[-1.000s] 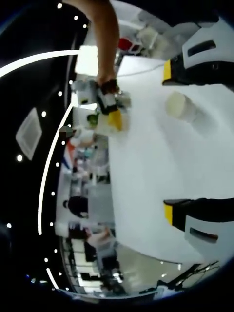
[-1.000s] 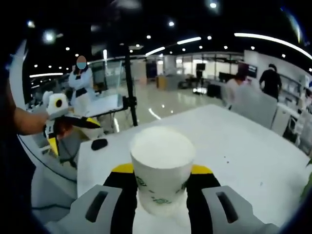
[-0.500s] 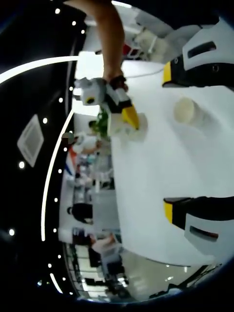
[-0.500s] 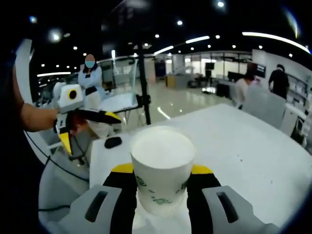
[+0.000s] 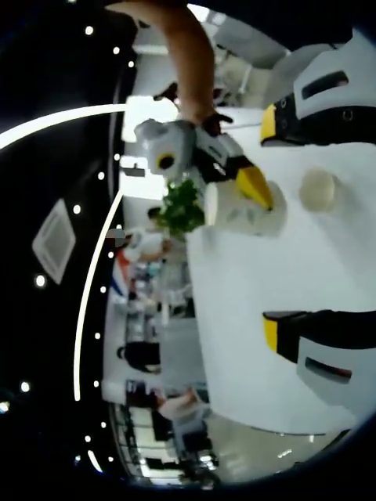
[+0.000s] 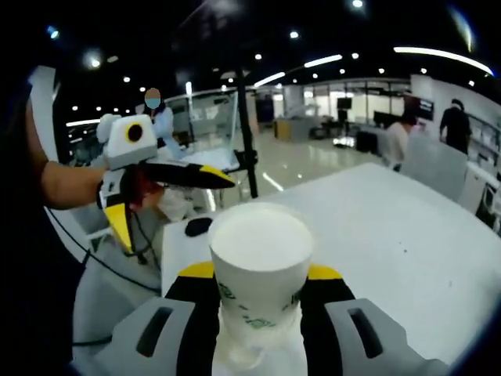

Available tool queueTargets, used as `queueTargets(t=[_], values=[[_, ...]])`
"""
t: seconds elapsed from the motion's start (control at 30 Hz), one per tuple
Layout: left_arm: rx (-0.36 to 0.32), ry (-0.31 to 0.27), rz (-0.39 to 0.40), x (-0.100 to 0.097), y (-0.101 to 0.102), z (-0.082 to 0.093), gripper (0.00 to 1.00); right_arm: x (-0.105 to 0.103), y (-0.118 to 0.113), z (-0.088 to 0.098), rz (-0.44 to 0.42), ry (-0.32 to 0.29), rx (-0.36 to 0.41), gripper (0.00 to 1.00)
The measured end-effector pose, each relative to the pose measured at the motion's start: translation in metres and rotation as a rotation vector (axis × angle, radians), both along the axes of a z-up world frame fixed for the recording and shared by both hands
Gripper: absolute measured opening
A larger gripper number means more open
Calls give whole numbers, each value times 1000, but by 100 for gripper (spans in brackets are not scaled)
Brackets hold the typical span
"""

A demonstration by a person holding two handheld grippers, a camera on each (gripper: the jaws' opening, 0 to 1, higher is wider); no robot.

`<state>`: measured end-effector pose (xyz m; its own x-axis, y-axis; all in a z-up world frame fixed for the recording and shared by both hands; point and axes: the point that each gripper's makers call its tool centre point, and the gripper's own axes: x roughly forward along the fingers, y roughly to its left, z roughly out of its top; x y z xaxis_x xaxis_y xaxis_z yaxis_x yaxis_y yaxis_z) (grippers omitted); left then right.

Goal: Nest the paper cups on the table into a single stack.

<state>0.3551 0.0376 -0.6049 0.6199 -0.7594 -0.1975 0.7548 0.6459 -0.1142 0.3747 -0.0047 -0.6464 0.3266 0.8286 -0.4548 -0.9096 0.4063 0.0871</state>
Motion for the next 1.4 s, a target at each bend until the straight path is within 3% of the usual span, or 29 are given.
queueTargets(t=[0.57,0.97,1.4], values=[[-2,-26,-80,-1,-32,11,70,-31,17,3,61,15,0,37],[12,-20,-145,-13,-43,9,51,-43,22,1,100,17,-9,38],[9,-17,-178,-19,-55,13,43,-53,27,5,137,13,1,38]])
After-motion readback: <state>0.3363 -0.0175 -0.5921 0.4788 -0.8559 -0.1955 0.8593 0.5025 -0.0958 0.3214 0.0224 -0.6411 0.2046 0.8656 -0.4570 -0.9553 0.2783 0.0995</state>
